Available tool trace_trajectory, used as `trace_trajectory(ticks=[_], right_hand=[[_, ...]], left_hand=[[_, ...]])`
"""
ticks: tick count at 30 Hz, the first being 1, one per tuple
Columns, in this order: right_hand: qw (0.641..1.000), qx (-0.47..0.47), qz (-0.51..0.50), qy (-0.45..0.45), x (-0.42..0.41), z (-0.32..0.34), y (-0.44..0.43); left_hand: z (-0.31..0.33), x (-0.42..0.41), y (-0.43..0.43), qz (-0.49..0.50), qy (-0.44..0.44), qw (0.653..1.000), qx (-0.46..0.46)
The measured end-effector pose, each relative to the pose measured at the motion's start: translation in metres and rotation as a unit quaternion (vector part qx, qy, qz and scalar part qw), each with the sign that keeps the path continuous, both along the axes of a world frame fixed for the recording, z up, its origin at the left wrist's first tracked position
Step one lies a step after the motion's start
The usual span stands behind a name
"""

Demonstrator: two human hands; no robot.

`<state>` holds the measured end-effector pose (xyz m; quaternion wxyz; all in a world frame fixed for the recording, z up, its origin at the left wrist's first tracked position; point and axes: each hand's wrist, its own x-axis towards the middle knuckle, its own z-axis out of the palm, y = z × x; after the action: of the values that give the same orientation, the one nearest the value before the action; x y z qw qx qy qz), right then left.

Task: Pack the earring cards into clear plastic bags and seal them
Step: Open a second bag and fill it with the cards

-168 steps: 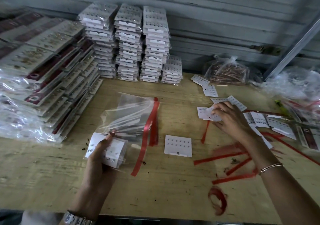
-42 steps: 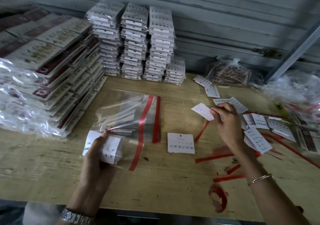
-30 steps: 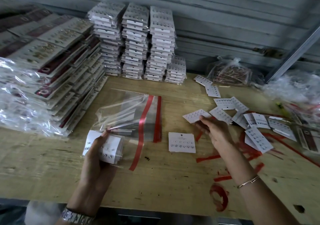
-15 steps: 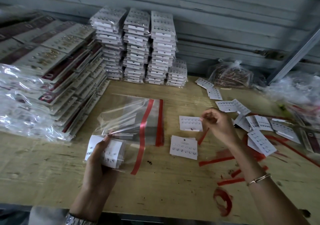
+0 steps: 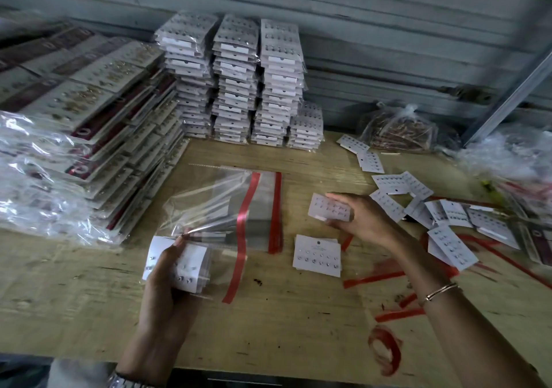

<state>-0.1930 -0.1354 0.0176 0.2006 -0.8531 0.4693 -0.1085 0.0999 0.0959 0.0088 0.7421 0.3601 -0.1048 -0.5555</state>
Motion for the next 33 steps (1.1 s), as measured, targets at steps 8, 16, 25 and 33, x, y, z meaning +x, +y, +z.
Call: trace_trajectory(ticks=[8, 16, 25, 33], right_hand=[[0.998, 0.028, 0.051, -0.01, -0.007, 0.013, 0.077], [0.997, -0.038, 0.05, 0.039, 0.001, 0.006, 0.105], [0.994, -0.05, 0.067, 0.069, 0.007, 0.007, 0.099], [0.993, -0.012, 0.087, 0.081, 0.006, 0.013, 0.089]], left_hand=[[0.002, -0.001, 0.001, -0.016, 0.0, 1.0, -0.022], [0.0, 0.003, 0.001, -0.022, -0.017, 1.0, -0.014], [0.002, 0.003, 0.002, -0.021, -0.012, 1.0, -0.02], [0.005, 0.002, 0.002, -0.023, -0.01, 1.0, -0.017]])
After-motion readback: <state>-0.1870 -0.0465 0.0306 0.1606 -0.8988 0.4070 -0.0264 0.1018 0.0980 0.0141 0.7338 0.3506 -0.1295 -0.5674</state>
